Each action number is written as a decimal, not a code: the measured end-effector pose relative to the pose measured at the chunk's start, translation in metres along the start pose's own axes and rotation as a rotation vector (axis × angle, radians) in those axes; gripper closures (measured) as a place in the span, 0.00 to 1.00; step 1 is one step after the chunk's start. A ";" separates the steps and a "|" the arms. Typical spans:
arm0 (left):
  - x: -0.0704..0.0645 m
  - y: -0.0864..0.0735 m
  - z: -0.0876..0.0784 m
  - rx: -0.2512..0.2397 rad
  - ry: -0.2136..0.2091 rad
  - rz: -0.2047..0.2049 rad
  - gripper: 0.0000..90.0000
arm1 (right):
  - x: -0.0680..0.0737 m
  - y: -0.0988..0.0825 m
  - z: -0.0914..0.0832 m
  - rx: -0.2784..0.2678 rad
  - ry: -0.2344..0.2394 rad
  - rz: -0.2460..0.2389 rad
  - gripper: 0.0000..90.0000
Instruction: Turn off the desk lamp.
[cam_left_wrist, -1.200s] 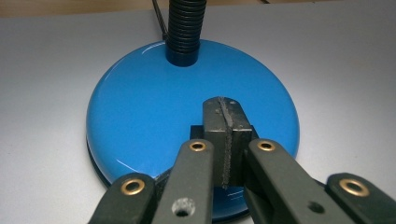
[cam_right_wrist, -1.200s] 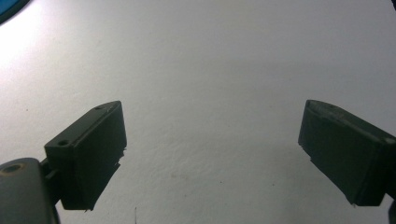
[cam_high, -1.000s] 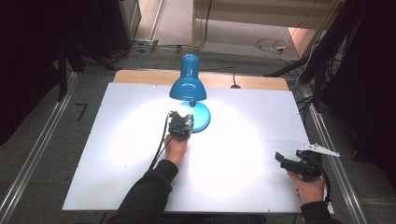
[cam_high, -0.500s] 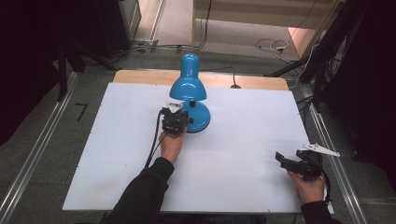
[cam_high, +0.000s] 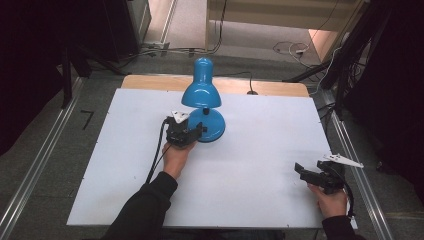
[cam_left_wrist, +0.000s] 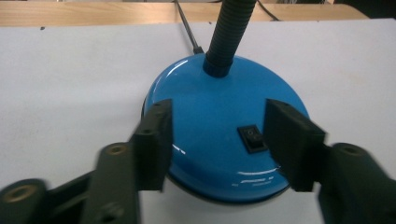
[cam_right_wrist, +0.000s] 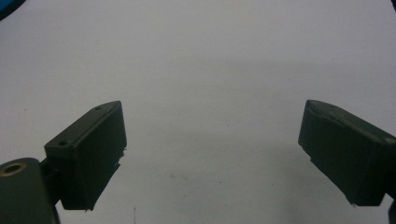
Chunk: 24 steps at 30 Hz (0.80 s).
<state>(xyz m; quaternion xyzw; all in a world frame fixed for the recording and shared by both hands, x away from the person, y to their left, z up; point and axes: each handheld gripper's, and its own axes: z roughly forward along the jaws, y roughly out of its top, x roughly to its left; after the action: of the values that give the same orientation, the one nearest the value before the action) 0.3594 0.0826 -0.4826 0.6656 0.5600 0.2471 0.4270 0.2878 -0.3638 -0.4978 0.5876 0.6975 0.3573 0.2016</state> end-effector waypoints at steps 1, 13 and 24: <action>0.000 -0.001 -0.002 0.000 -0.003 0.004 0.40 | 0.000 0.000 0.000 0.001 -0.001 -0.002 0.07; 0.014 -0.008 -0.016 0.017 -0.010 0.010 0.28 | 0.000 0.000 0.000 0.005 -0.003 0.000 0.07; 0.031 -0.013 -0.031 0.021 -0.009 -0.014 0.26 | 0.000 -0.001 0.000 0.005 -0.001 -0.002 0.07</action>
<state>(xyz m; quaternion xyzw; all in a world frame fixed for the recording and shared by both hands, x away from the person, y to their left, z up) 0.3356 0.1212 -0.4821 0.6670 0.5654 0.2354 0.4243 0.2876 -0.3639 -0.4984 0.5874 0.6988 0.3552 0.2011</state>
